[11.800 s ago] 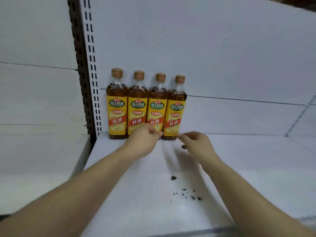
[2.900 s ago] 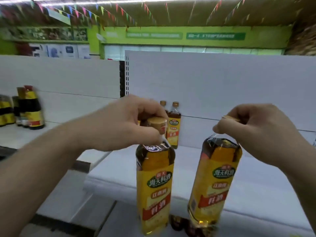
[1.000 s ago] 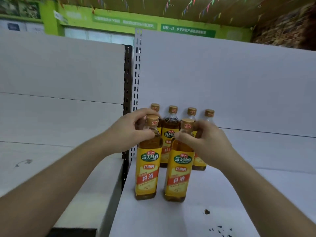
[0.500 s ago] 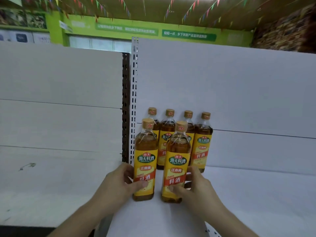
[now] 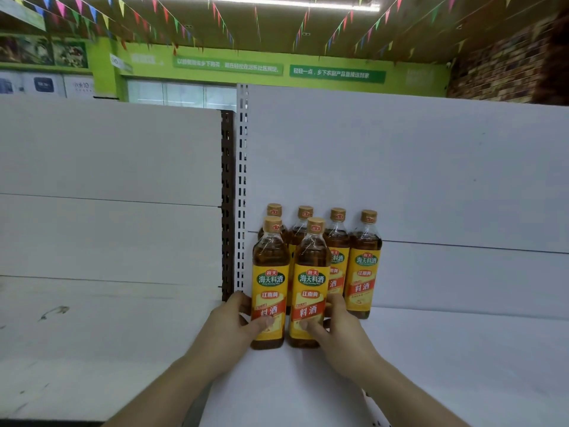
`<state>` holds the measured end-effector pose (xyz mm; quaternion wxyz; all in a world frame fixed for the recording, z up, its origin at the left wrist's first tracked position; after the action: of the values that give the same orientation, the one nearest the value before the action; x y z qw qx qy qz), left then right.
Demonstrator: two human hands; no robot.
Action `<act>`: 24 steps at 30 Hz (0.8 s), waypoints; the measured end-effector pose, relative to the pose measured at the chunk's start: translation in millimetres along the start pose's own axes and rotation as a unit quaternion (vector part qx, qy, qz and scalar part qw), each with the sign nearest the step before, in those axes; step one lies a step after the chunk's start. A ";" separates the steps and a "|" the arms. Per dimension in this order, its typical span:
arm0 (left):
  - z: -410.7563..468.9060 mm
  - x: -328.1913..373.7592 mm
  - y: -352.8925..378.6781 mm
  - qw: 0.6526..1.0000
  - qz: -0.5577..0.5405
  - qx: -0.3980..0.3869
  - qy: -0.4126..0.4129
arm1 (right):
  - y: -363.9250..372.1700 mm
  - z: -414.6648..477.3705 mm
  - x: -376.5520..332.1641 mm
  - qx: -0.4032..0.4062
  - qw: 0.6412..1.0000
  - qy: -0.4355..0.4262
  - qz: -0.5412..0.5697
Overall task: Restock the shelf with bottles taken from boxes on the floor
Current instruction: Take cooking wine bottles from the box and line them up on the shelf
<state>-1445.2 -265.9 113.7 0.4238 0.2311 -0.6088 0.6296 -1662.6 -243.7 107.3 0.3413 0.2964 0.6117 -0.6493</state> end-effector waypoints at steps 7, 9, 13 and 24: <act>17.0 -2.7 3.4 1.000 -0.004 0.001 0.001 | 2.3 13.7 -1.5 0.008 1.000 -0.003 -0.013; 20.5 -4.9 3.2 1.000 -0.006 0.002 0.003 | 2.2 16.0 -1.3 0.016 1.000 0.000 -0.014; 25.4 -8.6 3.1 1.000 -0.011 0.003 0.005 | 2.3 20.1 -1.2 0.018 1.000 0.002 -0.007; 35.8 -11.5 4.9 1.000 -0.027 0.004 0.008 | 3.8 28.1 1.7 0.027 1.000 -0.005 0.006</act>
<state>-1451.1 -302.7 107.0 0.4446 0.2442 -0.5963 0.6222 -1659.7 -272.0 105.9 0.3398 0.3063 0.5904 -0.6650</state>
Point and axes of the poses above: each hand's wrist, its own z-axis towards the middle knuckle, its own y-axis out of the palm, x = y × z, the point moved 10 cm from there along z, towards the middle knuckle, and after that the axes turned 8 degrees about -x, right-handed, at the moved point
